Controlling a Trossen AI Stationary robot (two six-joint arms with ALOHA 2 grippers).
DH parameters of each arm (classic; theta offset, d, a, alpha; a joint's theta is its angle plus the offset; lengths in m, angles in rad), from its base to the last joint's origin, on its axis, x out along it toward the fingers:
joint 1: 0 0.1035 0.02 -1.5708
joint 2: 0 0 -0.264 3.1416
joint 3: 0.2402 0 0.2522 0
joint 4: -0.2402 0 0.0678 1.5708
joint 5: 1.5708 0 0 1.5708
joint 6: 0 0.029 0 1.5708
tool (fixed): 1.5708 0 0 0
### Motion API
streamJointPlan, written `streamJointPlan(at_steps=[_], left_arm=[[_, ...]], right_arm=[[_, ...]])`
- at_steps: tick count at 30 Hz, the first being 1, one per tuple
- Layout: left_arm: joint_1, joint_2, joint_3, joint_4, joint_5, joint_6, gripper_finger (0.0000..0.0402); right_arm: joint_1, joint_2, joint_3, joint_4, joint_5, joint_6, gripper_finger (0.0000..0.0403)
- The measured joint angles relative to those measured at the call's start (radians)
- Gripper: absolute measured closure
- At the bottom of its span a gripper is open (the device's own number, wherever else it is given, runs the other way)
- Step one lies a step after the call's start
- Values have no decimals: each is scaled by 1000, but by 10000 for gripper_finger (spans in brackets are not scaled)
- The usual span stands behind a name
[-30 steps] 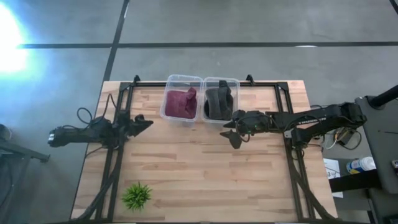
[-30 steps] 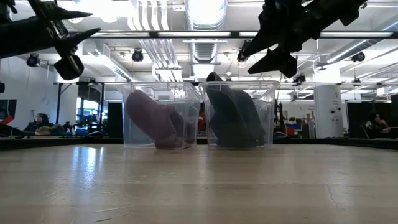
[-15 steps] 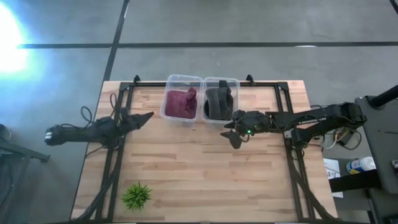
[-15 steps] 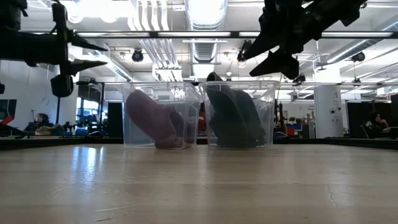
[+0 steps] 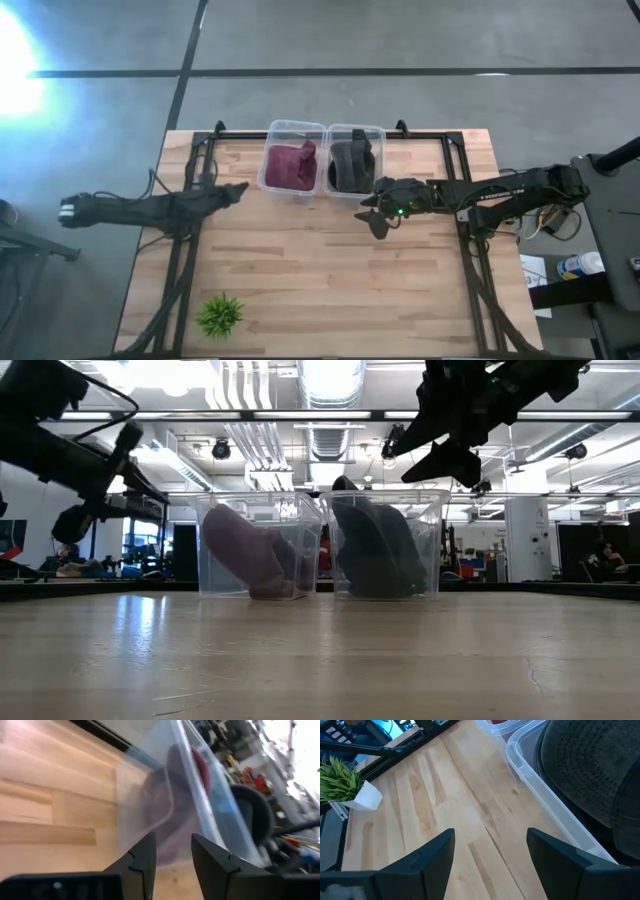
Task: Pick & Place hat
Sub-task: Adjust the left transparent bin
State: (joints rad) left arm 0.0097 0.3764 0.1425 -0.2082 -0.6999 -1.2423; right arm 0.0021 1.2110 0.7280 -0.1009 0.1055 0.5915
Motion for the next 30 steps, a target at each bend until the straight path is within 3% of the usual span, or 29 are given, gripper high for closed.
streamJointPlan(at_steps=[9,30], left_arm=[[35,150,0,180,-15,127,285],[42,495,22,514,202,214,285]], right_arm=[[0,0,0,0,-4,3,156],[0,0,-1,-39,-9,8,156]])
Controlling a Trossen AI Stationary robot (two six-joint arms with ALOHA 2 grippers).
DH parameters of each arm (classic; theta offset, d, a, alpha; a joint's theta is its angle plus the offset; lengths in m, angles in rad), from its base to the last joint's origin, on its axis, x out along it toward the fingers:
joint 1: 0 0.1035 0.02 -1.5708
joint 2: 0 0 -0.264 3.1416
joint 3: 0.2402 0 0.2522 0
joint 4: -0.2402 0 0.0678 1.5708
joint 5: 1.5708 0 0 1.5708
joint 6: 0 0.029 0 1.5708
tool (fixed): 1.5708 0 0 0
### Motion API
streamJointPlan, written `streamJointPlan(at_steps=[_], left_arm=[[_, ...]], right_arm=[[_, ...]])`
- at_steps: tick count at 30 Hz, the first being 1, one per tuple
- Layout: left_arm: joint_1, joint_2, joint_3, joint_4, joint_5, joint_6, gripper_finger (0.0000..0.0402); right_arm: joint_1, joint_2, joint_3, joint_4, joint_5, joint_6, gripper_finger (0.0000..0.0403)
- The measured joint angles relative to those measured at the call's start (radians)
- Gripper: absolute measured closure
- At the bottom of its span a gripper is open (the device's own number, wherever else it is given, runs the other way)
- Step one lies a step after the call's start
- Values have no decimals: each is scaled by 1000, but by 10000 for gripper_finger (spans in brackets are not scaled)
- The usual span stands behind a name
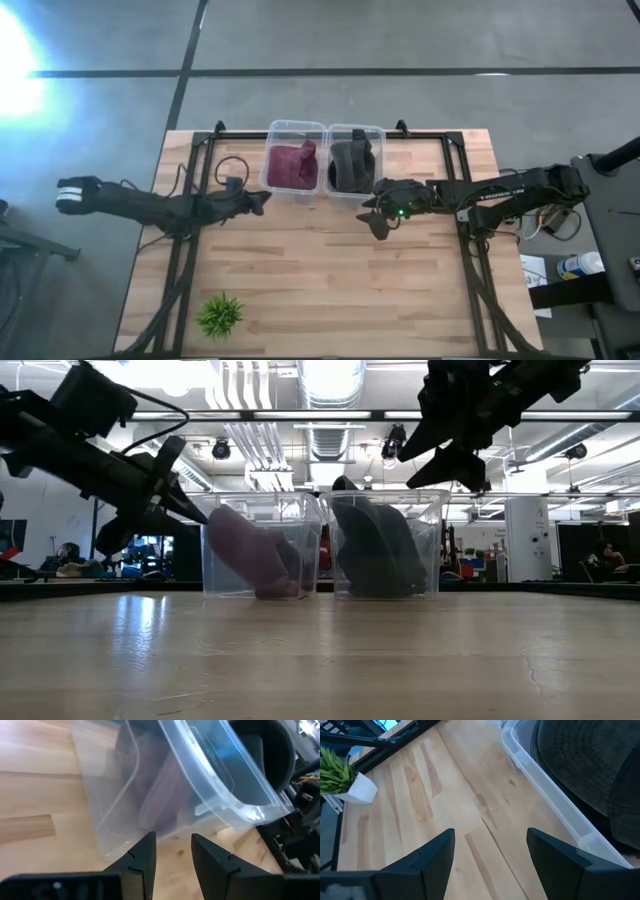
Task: Pick & Place hat
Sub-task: Adjust the left transparent bin, then adjust the right transparent bin
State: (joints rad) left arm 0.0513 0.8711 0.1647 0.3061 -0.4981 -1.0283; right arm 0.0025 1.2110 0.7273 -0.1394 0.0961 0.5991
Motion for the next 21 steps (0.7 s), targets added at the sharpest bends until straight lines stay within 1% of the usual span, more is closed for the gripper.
streamJointPlan(at_steps=[4,6,12,14,18,21], left_arm=[[0,32,22,0,38,33,285],[0,46,34,1,39,54,285],[20,107,75,0,39,90,285],[27,136,96,1,42,100,285],[32,196,146,4,106,138,285],[32,229,178,2,174,163,285]], right_arm=[[0,0,0,-6,0,8,156],[0,0,0,-6,3,10,156],[0,0,0,-26,87,32,156],[-1,-2,0,-42,95,35,156],[0,-16,0,-110,122,73,156],[0,-30,0,-178,172,103,156]])
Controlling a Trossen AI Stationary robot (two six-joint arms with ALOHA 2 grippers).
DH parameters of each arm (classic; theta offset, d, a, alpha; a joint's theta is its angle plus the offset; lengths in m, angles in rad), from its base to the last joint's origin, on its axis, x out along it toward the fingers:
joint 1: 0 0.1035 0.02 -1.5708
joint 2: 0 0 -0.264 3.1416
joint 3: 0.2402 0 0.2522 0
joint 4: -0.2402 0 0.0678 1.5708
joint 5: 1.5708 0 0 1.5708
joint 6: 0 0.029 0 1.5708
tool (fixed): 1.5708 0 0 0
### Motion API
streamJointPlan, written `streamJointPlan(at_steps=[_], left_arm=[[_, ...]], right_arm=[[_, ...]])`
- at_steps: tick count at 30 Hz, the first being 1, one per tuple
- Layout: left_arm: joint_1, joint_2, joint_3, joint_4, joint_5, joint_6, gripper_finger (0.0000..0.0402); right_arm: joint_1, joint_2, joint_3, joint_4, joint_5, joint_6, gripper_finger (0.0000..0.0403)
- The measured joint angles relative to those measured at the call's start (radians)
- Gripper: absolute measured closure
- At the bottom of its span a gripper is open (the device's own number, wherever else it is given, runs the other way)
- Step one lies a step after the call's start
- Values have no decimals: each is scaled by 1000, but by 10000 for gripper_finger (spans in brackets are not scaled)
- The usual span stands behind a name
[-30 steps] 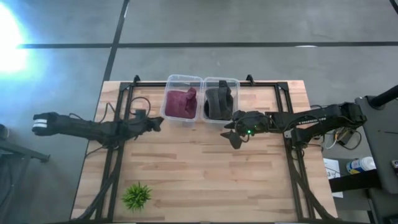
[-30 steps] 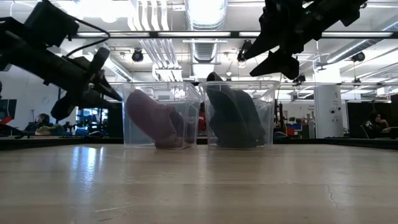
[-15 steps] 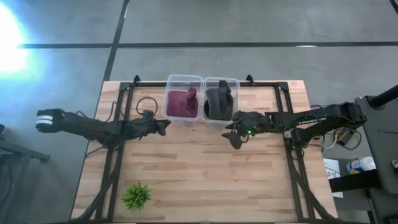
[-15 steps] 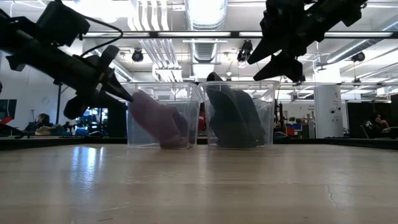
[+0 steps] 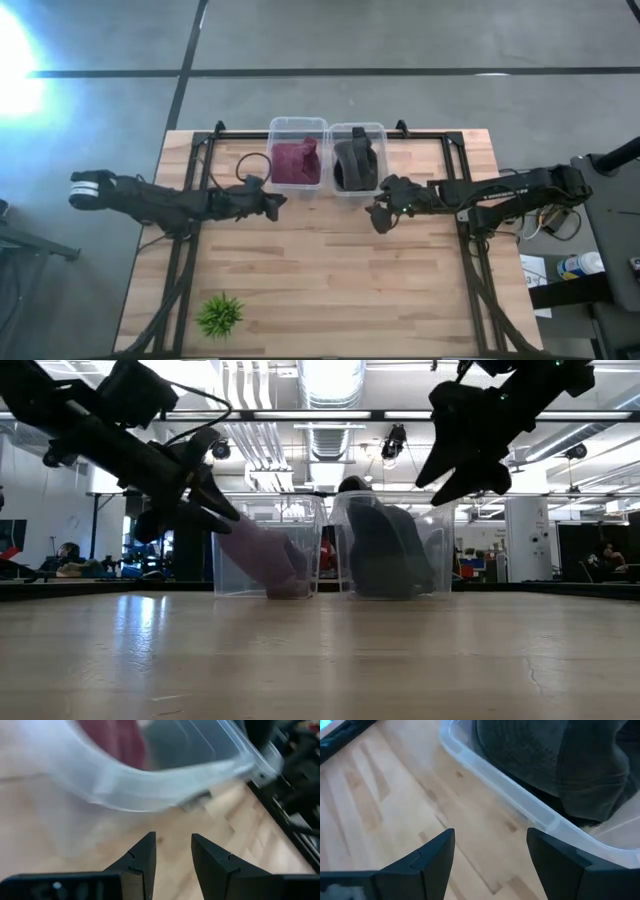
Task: Pick & Place hat
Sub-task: Adjust the right transparent bin
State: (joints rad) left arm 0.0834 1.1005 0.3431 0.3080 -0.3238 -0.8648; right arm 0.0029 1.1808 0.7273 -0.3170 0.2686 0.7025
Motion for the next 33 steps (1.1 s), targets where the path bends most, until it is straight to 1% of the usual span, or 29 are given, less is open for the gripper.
streamJointPlan(at_steps=[2,6,9,15,18,26,28,30,32,33], left_arm=[[0,11,17,-3,37,6,285],[0,11,38,-10,106,8,285],[0,0,36,-12,114,9,285],[0,-22,27,-33,114,7,285],[0,-24,27,-33,114,4,285],[0,-25,27,-41,101,3,285],[0,-25,27,-41,101,3,285],[0,-26,27,-41,100,0,285],[0,-26,27,-41,100,-1,285],[0,-26,27,-41,100,-1,285]], right_arm=[[0,-10,0,-7,20,1,156],[-3,-29,0,15,27,-19,156],[-7,-28,0,32,48,-26,156],[-10,1,0,71,48,-35,156],[-10,9,0,136,46,-68,156],[-46,15,0,236,48,-118,156],[-46,8,0,266,26,-130,156],[-45,-17,0,274,-35,-133,156],[-40,-54,11,228,-107,-113,156],[-38,-74,18,177,-125,-90,156]])
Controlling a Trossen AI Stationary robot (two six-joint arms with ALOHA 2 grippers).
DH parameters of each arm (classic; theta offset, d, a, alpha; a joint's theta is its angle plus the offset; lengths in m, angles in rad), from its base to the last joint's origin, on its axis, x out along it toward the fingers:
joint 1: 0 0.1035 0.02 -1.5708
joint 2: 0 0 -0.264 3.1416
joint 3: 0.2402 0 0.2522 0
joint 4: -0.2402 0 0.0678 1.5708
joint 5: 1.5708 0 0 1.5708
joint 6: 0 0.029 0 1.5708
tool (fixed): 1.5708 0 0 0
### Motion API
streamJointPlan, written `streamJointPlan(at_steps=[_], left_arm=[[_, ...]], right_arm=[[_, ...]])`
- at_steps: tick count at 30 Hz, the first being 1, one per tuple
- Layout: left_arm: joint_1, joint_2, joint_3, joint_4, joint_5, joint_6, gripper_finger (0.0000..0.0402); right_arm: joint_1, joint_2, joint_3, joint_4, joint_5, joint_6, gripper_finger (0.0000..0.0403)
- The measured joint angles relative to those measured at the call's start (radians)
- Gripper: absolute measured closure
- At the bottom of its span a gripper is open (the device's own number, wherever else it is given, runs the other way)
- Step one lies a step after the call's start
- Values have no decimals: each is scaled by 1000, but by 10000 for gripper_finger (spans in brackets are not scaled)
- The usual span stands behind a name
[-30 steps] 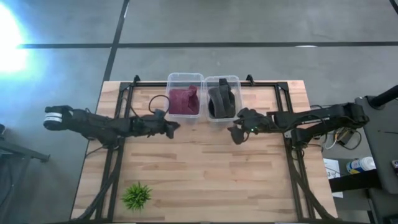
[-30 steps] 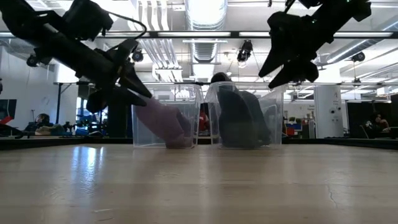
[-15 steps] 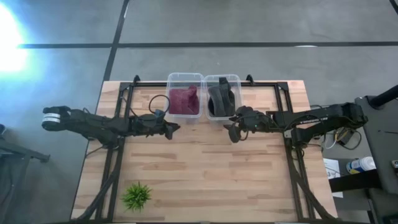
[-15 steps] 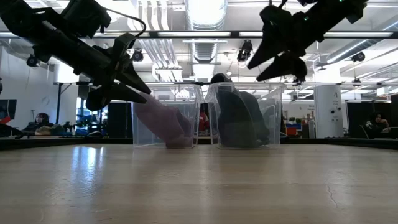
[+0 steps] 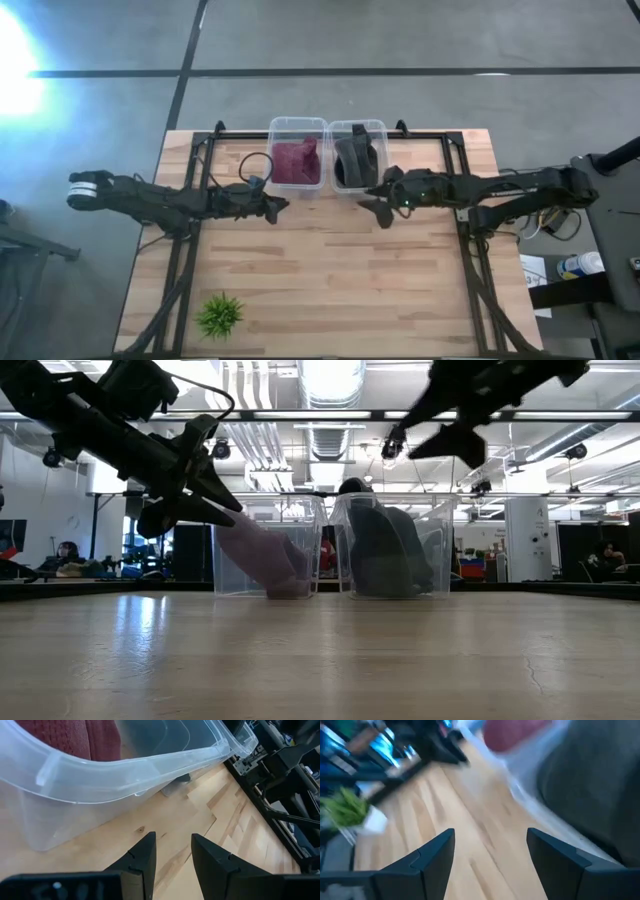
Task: Pick & Place hat
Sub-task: Adjust the right transparent bin
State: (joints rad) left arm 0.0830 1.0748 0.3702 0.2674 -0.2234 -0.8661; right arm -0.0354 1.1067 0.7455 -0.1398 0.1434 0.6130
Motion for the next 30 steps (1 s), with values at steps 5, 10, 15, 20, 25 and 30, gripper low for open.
streamJointPlan(at_steps=[5,10,15,20,25,30], left_arm=[[-1,0,0,-3,0,0,285],[-1,0,0,-16,1,1,285],[-1,0,0,-23,1,1,285],[-1,0,0,-23,1,1,285],[0,0,0,-23,1,0,285],[0,0,0,-22,1,0,285]], right_arm=[[0,-117,3,-215,-19,86,156],[-6,-244,5,-473,-34,119,156],[-9,-299,-2,-713,126,250,156],[-19,-256,-30,-677,335,303,156],[-71,-155,-46,-630,426,344,156],[-107,-55,-46,-529,407,347,156]])
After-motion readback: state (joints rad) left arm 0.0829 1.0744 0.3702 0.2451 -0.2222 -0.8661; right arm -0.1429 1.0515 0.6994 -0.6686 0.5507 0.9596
